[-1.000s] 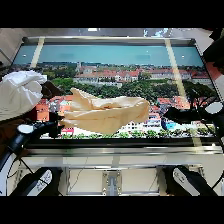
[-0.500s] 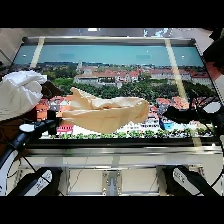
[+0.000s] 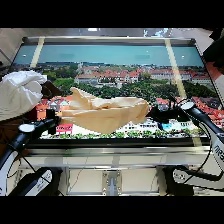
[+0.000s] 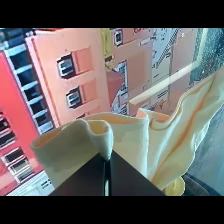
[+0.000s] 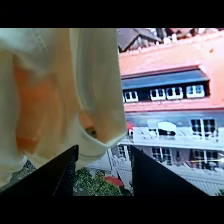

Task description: Fold the shirts.

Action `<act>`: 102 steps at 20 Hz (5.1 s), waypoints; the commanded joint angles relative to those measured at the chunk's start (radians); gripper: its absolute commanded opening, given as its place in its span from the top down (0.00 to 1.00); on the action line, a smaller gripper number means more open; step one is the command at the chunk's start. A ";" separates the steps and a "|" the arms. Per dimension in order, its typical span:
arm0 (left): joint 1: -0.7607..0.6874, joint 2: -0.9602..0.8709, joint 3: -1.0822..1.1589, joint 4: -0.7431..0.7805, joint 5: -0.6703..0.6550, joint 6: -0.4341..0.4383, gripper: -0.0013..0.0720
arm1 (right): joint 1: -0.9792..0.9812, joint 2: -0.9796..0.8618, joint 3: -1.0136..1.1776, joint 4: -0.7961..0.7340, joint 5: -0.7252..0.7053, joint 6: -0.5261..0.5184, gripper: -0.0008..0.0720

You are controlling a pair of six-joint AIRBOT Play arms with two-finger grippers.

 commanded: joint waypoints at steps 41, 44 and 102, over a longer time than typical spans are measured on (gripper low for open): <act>0.118 0.150 0.461 0.297 -0.497 0.719 0.97 | 0.014 0.242 0.391 -0.253 0.285 0.023 0.97; -0.067 -0.105 0.468 0.286 0.006 0.718 0.97 | 0.015 0.024 0.350 -0.154 0.009 0.020 0.97; 0.283 -0.069 -0.047 0.257 -0.802 0.367 0.97 | -0.653 0.099 0.277 -0.062 0.507 -0.161 0.47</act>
